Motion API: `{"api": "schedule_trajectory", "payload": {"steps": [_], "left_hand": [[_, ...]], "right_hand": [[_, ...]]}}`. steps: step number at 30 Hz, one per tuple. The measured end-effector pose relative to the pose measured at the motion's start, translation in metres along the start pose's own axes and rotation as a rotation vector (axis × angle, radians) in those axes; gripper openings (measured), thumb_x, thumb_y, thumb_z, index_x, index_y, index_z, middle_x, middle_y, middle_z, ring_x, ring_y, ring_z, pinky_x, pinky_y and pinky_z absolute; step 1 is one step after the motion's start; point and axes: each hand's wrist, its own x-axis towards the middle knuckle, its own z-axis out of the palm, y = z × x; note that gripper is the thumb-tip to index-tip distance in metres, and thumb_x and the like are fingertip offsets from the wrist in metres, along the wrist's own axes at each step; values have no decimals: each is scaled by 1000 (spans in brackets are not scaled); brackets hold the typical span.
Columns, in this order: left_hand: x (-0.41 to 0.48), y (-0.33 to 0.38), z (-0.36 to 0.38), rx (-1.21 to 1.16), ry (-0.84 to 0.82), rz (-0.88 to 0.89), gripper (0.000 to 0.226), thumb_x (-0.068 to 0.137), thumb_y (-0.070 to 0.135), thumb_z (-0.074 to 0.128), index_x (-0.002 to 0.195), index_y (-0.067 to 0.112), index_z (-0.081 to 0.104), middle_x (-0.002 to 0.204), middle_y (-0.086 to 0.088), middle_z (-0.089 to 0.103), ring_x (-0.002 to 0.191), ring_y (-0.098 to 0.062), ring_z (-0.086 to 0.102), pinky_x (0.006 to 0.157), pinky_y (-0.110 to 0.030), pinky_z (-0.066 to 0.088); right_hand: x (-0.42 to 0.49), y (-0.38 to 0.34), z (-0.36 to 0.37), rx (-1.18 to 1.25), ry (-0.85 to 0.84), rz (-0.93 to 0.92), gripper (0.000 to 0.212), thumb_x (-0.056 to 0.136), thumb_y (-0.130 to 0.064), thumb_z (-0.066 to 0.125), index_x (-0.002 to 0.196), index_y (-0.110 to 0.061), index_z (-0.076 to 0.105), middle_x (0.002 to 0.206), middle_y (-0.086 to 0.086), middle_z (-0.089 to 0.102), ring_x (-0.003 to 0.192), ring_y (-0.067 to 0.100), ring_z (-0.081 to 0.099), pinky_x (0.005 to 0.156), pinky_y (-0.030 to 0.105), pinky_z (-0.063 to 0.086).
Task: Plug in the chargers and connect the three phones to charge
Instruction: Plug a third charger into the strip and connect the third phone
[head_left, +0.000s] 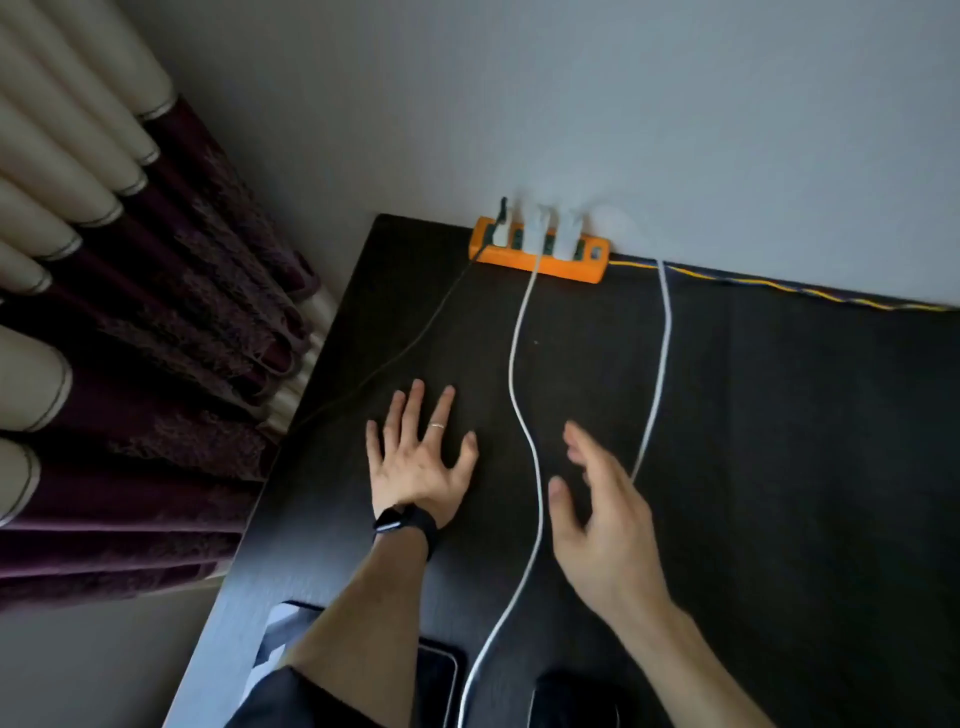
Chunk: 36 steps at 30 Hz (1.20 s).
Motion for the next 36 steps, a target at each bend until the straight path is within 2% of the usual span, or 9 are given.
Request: {"api": "schedule_trajectory", "payload": {"steps": [5,8,13,20,24,26,29,32,36], "left_hand": [[-5,9,-14,-7,-90,46,64,99,58,31,157,36,19,168,0,9,154,-24,2,122,-55,1],[-20,15,-29,-104,-154,0,58,99,42,43,154,26,32,164,-8,24,150,-32,17,120,-56,16],[-189,42,-56,-404,-194,182,51,89,24,64,139,18,53,138,-12,53,126,-35,47,104,-44,40],[-396,30,-40,-453,-611,298,44,89,18,61,133,21,58,135,0,57,125,-20,52,106,-27,39],[-422,24,-20,-303,-826,222,42,91,24,59,133,22,58,136,1,59,120,-17,59,102,-27,45],[-421,26,-14,-232,-851,198,45,91,26,59,136,22,55,137,-1,59,121,-19,59,102,-27,45],[-417,30,-8,-185,-872,158,53,93,28,58,144,22,46,144,-4,52,124,-24,57,103,-35,47],[-419,32,-3,-88,-937,242,62,95,34,57,152,24,37,151,-4,43,123,-29,58,104,-35,46],[-456,48,-16,-210,-972,269,25,100,31,53,120,28,66,120,5,69,108,-16,65,88,-18,45]], "right_hand": [[-136,11,-17,-52,55,195,44,92,-14,67,134,-24,59,124,-14,61,116,-3,51,99,-3,27],[-194,19,-32,-69,93,333,36,93,-13,67,128,-20,64,121,-10,65,113,4,57,99,4,34],[-331,17,-55,-53,124,655,33,93,-7,65,125,-13,67,118,-2,69,109,19,64,95,38,53],[-408,14,-41,199,95,989,27,93,-22,67,119,-16,65,111,0,72,94,12,68,87,20,47],[-392,21,-35,292,56,1051,34,90,-43,68,115,-20,69,112,-8,69,96,11,67,91,32,55],[-381,28,-33,274,1,1056,31,89,-49,66,102,-21,74,105,-9,73,96,11,66,84,26,52],[-375,41,-34,275,-75,1011,31,92,-45,62,82,-18,72,86,-9,75,84,11,66,69,20,45],[-377,49,-42,424,-76,983,31,94,-38,61,79,-16,75,77,-6,77,79,9,74,77,23,56],[-391,52,-78,665,-8,947,24,94,-35,65,82,-17,75,76,-2,79,73,10,76,67,26,57]]}}
